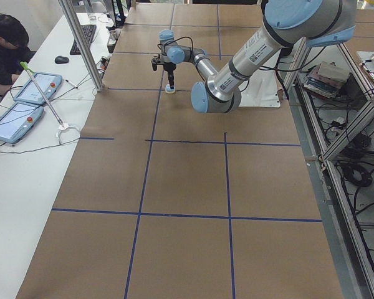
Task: Place and press bell with both arms
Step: 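Lower the bell onto the centre grid crossing and open the left gripper, then withdraw the left gripper away from the bell while the right arm approaches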
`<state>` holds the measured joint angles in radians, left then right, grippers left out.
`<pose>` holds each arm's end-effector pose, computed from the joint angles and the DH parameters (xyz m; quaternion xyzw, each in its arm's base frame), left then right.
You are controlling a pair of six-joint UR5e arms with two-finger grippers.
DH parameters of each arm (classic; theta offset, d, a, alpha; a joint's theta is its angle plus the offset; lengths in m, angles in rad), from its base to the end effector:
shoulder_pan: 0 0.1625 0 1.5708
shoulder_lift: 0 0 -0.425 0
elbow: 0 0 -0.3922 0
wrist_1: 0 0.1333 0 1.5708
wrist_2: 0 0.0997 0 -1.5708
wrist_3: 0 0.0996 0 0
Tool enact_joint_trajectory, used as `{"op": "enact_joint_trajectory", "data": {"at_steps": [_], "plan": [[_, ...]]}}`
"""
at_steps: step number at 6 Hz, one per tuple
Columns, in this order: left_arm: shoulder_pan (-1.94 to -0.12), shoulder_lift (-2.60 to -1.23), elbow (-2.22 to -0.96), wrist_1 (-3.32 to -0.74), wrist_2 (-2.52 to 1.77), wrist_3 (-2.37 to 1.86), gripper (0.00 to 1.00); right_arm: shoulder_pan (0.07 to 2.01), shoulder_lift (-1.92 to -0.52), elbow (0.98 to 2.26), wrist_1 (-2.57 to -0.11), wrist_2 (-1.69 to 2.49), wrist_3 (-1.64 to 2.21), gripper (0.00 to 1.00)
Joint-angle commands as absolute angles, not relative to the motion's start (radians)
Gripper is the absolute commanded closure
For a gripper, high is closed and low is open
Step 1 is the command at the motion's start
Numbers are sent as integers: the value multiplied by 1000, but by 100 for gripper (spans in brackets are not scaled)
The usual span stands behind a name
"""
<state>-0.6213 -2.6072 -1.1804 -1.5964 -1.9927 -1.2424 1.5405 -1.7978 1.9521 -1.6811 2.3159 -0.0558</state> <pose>0.6076 -0.5488 0.1519 -0.0285 0.3770 -0.0665 0.9234 0.0538 -0.3965 0.5851 0.0251 -0.3636 -0.0481 0.9300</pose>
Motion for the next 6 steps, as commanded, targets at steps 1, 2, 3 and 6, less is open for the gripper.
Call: {"op": "enact_joint_trajectory", "data": {"at_steps": [1,2,3,6], "plan": [[-691,-2513,-1279,-1580,-2040,-1113,0,1528,-1793,1950,-1622,2321,-52,0],[-759,-2382,-1413,-1563,-2099,-1003,0,1505,-1766,1951,-1623,2327,-32,0],[-819,-2262,-1554,-1495,-2114,-865,0,1452,-1726,1953,-1621,2356,66,0],[-1015,-1900,-1917,-1414,-2163,-547,0,1202,-1486,1951,-1629,2359,385,0]]}}
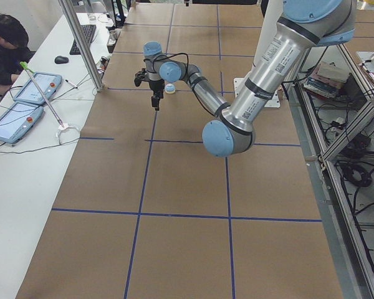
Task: Place and press bell with both arms
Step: 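Withdraw the left gripper away from the bell while the right arm approaches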
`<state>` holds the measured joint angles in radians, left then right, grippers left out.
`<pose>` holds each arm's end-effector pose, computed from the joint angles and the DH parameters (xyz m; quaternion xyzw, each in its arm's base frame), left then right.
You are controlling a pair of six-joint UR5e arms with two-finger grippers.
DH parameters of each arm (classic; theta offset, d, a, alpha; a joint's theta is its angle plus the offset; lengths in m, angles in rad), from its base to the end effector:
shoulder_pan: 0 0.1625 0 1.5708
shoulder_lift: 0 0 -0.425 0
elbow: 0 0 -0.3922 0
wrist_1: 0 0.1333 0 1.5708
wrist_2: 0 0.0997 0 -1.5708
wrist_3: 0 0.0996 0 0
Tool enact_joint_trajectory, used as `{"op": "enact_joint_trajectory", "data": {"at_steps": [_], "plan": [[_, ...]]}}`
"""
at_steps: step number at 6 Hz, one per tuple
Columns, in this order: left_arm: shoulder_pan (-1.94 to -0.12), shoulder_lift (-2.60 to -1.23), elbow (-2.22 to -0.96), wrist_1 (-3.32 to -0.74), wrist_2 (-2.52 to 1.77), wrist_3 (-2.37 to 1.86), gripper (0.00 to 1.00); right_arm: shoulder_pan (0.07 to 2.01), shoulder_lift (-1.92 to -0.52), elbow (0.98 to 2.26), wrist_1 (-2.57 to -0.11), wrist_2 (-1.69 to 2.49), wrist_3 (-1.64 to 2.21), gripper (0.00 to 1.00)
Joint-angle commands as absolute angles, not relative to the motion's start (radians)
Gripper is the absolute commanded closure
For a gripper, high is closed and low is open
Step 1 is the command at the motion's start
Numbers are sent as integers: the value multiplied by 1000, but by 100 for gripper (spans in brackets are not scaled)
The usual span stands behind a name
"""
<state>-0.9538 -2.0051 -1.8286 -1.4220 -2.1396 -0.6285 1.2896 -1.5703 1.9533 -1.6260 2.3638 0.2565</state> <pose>0.2877 -0.5432 0.3180 0.0515 0.3698 0.0700 0.9250 -0.0736 -0.4793 0.4750 0.0439 -0.4073 -0.0742 0.9092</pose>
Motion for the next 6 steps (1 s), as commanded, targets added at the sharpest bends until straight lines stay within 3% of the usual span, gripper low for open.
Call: {"op": "enact_joint_trajectory", "data": {"at_steps": [1,4,5,6], "plan": [[-1111,-1797,-1940,-1417,-2208,-390,0,1098,-1403,1950,-1629,2340,541,0],[-1389,-1582,-1837,-1428,-2296,52,0,795,-1133,1927,-1635,2168,1000,0],[-1482,-1557,-1765,-1428,-2309,196,0,720,-1029,1866,-1644,2102,1113,0],[-1506,-1555,-1750,-1430,-2366,202,0,656,-870,1697,-1651,2015,1179,0]]}}
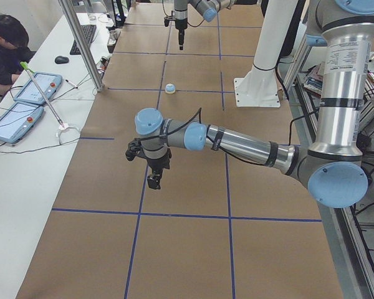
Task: Place and press bell with both arms
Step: 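Lower the right gripper onto the bell top to press it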
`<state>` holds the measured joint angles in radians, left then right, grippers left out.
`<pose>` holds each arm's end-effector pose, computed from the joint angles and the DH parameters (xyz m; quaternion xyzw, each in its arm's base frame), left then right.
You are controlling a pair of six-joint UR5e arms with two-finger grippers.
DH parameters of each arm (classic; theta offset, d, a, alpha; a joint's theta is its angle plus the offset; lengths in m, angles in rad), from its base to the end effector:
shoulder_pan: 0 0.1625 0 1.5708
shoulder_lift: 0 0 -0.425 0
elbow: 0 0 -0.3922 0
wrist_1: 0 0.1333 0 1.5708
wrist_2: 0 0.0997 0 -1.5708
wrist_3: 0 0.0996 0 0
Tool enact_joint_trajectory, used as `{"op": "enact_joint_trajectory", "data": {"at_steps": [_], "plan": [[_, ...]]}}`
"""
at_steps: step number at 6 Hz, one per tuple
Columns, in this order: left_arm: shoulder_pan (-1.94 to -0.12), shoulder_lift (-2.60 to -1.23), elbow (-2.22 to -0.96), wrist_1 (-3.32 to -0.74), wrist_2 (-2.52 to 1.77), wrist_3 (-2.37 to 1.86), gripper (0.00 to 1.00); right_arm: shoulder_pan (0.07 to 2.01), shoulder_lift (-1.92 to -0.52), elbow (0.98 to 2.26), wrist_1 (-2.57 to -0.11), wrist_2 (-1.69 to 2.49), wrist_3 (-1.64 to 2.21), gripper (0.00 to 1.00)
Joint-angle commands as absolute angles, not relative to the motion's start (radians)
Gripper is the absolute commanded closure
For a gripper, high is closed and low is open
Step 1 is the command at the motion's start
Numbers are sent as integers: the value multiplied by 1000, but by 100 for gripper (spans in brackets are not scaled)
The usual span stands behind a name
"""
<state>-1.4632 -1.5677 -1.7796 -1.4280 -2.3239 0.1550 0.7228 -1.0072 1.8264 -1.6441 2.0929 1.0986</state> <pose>-0.0125 -0.4909 0.5736 0.0379 0.3667 0.1332 0.9200 -0.4146 -0.4772 0.2310 -0.0007 -0.4262 0.0191 0.9044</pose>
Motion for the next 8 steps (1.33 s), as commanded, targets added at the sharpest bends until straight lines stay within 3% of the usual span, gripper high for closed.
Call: {"op": "enact_joint_trajectory", "data": {"at_steps": [1,2,3,4,8], "plan": [[-1508,-1555,-1750,-1430,-2378,196,0,635,-710,1492,-1644,1987,1215,9],[-1508,-1555,-1752,-1430,-2379,195,0,631,-616,1339,-1602,1983,1229,33],[-1508,-1555,-1753,-1428,-2379,195,0,621,-586,1243,-1524,1982,1236,73],[-1508,-1554,-1752,-1428,-2391,193,0,609,-588,1232,-1511,1955,1236,93],[-1508,-1534,-1767,-1428,-2414,186,0,597,-584,1227,-1509,1936,1241,97]]}}
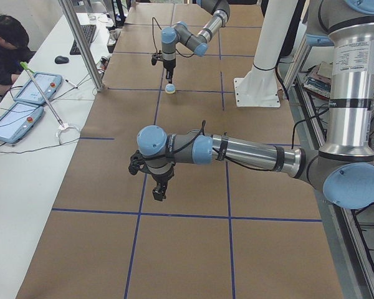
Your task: Place and press bell with both arms
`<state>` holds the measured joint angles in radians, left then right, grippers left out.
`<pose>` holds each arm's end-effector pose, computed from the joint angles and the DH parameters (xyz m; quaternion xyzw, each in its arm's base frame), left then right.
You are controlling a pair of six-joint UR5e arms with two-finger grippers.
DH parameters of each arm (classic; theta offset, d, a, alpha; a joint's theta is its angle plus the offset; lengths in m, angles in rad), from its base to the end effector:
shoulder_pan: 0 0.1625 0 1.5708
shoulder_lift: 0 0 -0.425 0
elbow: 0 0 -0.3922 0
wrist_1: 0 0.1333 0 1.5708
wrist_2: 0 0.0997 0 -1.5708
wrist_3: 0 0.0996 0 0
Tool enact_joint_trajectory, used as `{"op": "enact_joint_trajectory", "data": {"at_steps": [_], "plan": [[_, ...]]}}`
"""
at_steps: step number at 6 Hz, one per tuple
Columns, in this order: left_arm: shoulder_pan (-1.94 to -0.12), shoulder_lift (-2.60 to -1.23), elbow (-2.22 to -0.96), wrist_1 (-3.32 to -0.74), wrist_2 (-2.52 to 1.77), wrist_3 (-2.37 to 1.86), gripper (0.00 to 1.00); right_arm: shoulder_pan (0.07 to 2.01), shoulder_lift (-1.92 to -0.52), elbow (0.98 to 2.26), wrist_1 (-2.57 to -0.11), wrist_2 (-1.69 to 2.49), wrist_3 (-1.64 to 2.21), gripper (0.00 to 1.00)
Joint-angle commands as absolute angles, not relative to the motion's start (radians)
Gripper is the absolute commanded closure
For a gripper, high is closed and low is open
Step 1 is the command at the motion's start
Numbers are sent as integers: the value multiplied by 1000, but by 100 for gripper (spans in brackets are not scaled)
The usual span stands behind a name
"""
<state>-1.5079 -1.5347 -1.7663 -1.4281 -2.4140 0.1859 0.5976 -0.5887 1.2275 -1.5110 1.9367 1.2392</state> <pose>-0.0291 -0.4755 0.5895 0.0328 0.4080 0.1166 0.9049 -0.6101 -0.5334 0.1717 -0.0020 -0.3774 0.0608 0.9240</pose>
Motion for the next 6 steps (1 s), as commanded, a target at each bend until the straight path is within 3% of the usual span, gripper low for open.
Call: {"op": "enact_joint_trajectory", "data": {"at_steps": [1,6], "plan": [[-1508,-1534,-1766,-1428,-2414,186,0,597,-580,1226,-1508,1916,1238,97],[-1508,-1534,-1759,-1428,-2416,184,0,597,-565,1225,-1516,1919,1224,97]]}}
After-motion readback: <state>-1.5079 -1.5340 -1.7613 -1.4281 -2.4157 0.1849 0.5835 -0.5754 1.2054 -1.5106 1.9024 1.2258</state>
